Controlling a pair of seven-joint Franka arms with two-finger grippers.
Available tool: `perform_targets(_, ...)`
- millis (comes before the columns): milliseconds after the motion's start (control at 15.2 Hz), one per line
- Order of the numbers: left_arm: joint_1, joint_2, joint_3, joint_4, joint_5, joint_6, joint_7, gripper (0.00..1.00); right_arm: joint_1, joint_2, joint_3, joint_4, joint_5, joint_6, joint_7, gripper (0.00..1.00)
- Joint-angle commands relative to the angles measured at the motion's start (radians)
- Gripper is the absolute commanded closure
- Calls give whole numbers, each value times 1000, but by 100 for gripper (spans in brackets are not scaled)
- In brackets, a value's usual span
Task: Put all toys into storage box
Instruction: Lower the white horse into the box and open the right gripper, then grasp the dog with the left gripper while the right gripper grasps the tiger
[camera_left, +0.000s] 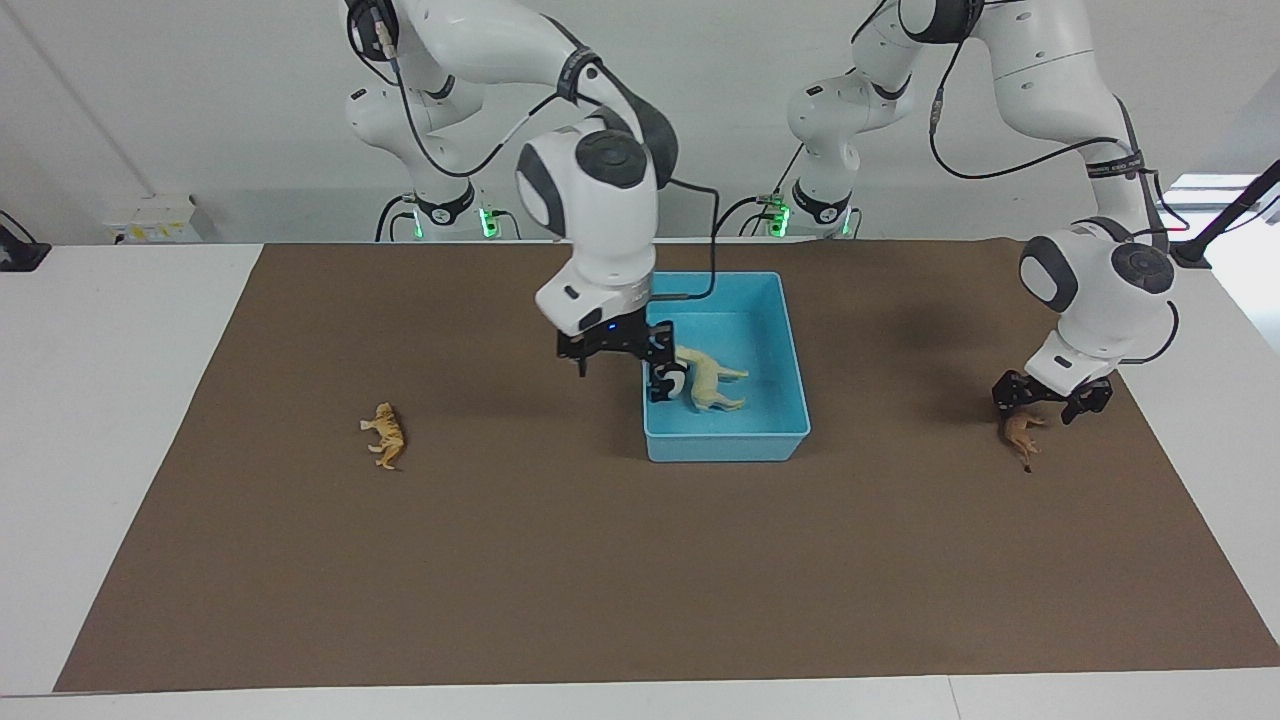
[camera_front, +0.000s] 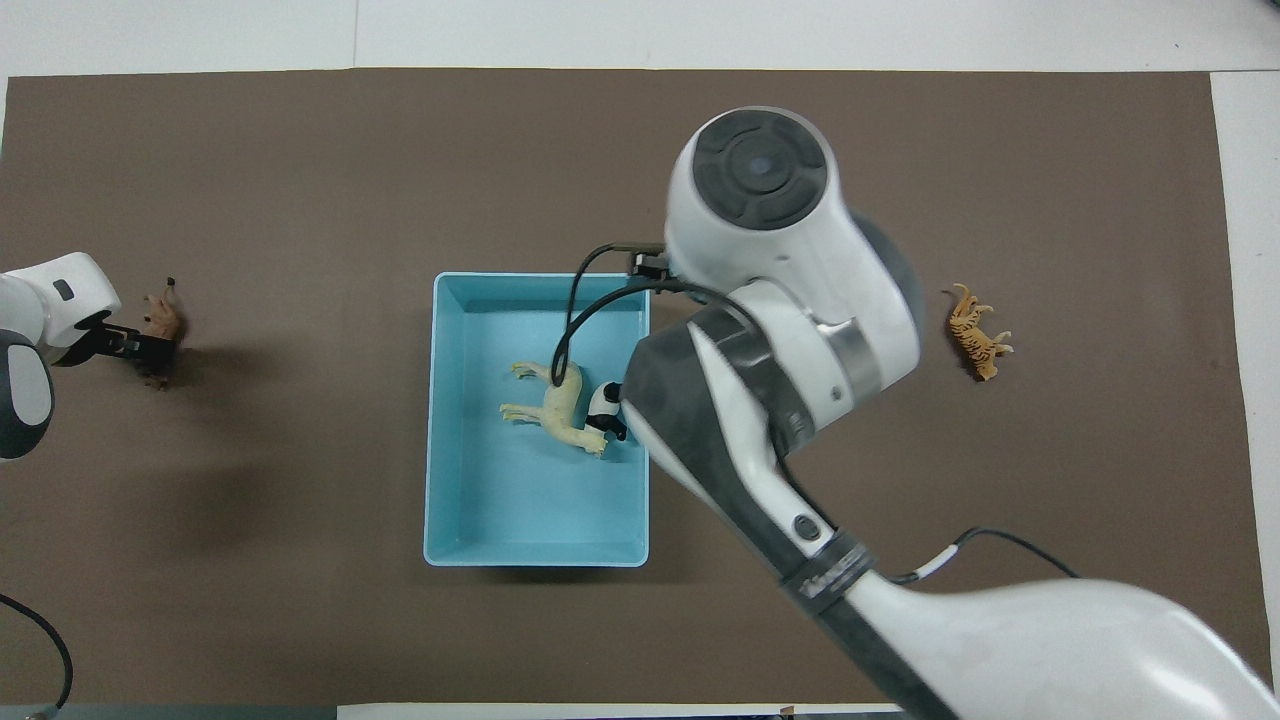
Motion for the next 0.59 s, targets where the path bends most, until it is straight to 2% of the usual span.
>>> perform_targets(0, 13, -8, -10, -26, 18, 29, -1, 0, -158, -52, 20, -155, 2, 91, -260, 0)
perform_targets(198, 13, -8, -10, -38, 18, 46, -3, 0, -276, -113, 19, -374, 2, 283, -442, 0)
perform_targets(330, 13, -8, -10, -39, 18, 46, -12, 3, -325, -153, 19, -545, 2, 470, -518, 0)
perform_targets(527, 3, -6, -10, -36, 18, 40, -57, 62, -368, -184, 19, -674, 2, 592, -597, 0)
